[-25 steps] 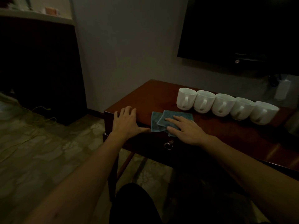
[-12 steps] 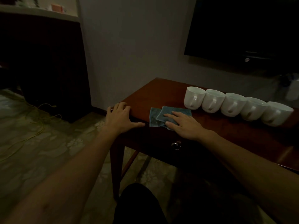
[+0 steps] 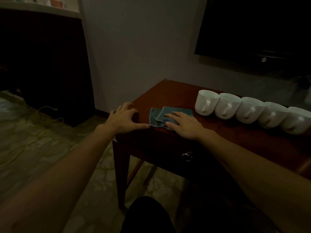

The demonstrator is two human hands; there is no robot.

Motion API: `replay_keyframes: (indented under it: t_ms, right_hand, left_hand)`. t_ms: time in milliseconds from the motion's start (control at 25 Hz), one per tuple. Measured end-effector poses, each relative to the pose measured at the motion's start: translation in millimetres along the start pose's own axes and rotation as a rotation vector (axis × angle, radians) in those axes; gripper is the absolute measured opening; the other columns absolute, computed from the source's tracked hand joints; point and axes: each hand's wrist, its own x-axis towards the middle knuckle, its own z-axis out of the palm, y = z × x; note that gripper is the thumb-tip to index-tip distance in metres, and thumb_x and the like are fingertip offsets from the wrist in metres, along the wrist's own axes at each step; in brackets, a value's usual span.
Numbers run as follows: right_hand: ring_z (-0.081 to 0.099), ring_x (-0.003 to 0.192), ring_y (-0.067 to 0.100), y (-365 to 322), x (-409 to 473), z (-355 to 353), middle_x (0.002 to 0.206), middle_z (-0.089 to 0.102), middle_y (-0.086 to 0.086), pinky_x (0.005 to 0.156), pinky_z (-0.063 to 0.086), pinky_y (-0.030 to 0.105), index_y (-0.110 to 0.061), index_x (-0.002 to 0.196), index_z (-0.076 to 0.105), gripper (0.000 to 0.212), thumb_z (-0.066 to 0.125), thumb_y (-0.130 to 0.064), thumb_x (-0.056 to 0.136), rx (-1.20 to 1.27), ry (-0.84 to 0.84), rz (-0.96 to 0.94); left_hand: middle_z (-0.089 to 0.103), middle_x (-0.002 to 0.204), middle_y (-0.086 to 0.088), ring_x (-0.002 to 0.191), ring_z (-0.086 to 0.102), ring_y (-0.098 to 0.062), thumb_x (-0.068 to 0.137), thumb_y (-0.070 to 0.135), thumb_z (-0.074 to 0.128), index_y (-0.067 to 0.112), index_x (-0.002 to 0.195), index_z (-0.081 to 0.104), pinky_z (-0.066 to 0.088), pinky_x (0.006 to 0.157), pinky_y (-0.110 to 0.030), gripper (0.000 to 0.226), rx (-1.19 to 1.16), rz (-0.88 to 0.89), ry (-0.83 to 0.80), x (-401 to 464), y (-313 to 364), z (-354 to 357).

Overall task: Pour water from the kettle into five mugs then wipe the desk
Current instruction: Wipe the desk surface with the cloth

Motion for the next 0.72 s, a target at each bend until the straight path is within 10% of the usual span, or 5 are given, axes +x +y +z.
replay_keyframes:
  t_ms: [440, 720]
  right_hand:
    - [0.002, 0.153, 0.023, -17, 67, -3, 0.166, 0.006, -0.004, 0.120, 0.003, 0.056, -0.045, 0.154, 0.011, 0.065, 0.021, -0.070, 0.095, 0.003, -0.066, 0.028]
    - [0.025, 0.148, 0.024, 11, 53, -29, 0.162, 0.025, 0.002, 0.119, 0.023, 0.042, -0.028, 0.154, 0.028, 0.063, 0.047, -0.049, 0.098, 0.291, -0.162, -0.016]
  left_hand:
    - [0.024, 0.162, 0.006, 0.146, 0.026, -0.020, 0.092, 0.068, 0.042, 0.029, 0.153, 0.032, 0.023, 0.114, -0.052, 0.073, 0.040, 0.122, -0.010, 45, 21, -2]
    - [0.038, 0.157, 0.000, 0.143, 0.036, -0.024, 0.101, 0.057, 0.029, 0.037, 0.151, 0.034, 0.020, 0.115, -0.050, 0.054, 0.018, 0.123, -0.200, 63, 66, -3]
